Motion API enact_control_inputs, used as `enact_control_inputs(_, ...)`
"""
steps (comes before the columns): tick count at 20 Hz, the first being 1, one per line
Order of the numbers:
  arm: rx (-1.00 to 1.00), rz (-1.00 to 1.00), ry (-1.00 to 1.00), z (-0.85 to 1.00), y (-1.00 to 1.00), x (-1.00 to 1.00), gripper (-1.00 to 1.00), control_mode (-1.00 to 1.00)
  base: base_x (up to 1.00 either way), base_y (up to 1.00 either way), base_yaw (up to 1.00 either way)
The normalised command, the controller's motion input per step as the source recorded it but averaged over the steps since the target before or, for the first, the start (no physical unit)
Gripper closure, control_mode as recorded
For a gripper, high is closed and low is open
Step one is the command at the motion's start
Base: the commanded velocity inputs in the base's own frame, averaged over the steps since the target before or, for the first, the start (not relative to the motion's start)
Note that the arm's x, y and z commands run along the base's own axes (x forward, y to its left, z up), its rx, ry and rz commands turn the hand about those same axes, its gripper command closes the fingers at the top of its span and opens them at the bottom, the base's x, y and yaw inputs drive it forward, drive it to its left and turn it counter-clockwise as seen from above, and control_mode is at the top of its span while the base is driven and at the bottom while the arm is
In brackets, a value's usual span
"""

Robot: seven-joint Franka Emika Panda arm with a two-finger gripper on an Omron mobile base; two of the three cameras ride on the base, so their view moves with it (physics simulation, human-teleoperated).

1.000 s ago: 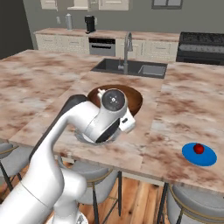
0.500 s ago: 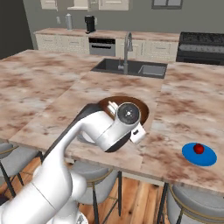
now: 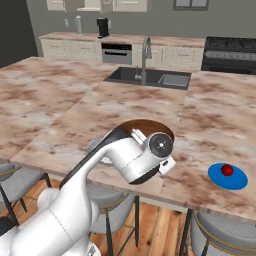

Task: Take the smaller bowl and place it next to the appetizer plate on the dining counter , and place the larger bowl next to the plate with cooked food.

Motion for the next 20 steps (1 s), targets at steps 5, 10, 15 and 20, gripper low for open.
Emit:
enact_control_inputs(5, 0.00, 0.02, 0.02, -0.16, -0.04, 0.16, 1.00, -1.00, 0.00, 0.00, 0.00)
enact_control_inputs(10, 0.00, 0.00, 0.01, -0.15, 0.00, 0.39, 1.00, -1.00, 0.00, 0.00, 0.00)
enact_control_inputs(15, 0.00, 0.00, 0.02, -0.16, 0.00, 0.28, 1.00, -1.00, 0.00, 0.00, 0.00)
enact_control_inputs(20, 0.00, 0.00, 0.00, -0.14, -0.05, 0.15, 1.00, -1.00, 0.00, 0.00, 0.00)
